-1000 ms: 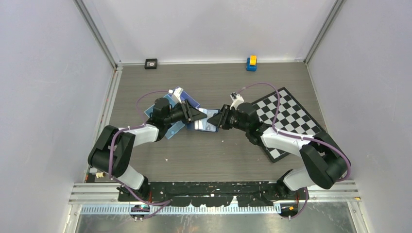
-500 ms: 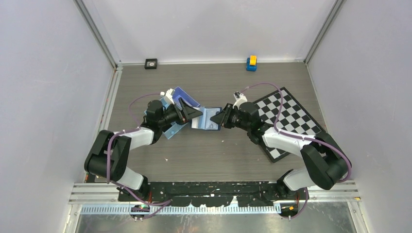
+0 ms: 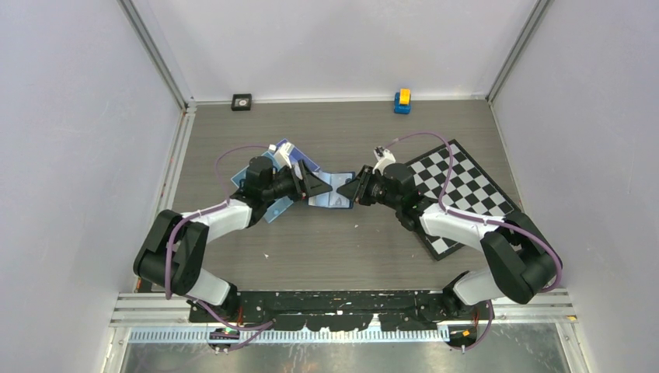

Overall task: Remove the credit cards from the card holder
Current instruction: Remove the credit card from the card holder.

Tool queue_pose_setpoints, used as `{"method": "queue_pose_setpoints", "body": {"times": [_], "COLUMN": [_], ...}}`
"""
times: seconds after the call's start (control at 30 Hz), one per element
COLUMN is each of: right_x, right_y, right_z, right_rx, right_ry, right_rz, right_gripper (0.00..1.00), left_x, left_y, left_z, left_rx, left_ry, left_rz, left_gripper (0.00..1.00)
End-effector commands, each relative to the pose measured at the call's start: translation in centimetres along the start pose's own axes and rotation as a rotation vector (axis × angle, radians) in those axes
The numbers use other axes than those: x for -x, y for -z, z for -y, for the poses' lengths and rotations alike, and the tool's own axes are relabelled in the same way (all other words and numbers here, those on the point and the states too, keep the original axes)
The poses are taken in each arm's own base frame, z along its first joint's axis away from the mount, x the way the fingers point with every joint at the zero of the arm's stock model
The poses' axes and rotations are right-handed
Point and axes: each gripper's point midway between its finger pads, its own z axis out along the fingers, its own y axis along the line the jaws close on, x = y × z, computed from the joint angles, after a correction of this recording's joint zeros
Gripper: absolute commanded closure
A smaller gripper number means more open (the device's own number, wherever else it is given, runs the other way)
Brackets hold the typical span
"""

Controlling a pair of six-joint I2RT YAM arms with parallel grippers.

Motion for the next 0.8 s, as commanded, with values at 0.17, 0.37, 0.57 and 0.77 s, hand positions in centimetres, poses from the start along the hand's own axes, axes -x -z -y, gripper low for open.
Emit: {"method": "queue_pose_setpoints", "body": {"times": [0.17, 0.37, 0.57, 0.77], "right_x": [1.9, 2.2, 2.7, 2.7], "right_y": [0.3, 0.3, 0.5, 0.3], "right_z": [-2.0, -1.5, -1.7, -1.4], "right_rx": [0.066, 0.096, 0.159, 0.161], "right_ry": [0.024, -0.041, -0.087, -0.105], "right_rz": [0.067, 0.070, 0.073, 0.071], "right_gripper": [0.93, 0.57, 0.42, 0.46], "left_x": [1.6, 3.0, 3.4, 3.7], "left_y": [0.8, 2.4, 3.1, 3.6], "left_z": [0.2, 1.2, 3.0, 3.1], "left_rx": [0.023, -0.046, -0.127, -0.142], "left_ry": [-0.043, -0.035, -0.055, -0.049], "left_rz": [0.047, 0.121, 0.150, 0.173], "left_gripper": [0.77, 1.00, 1.00, 1.00]}}
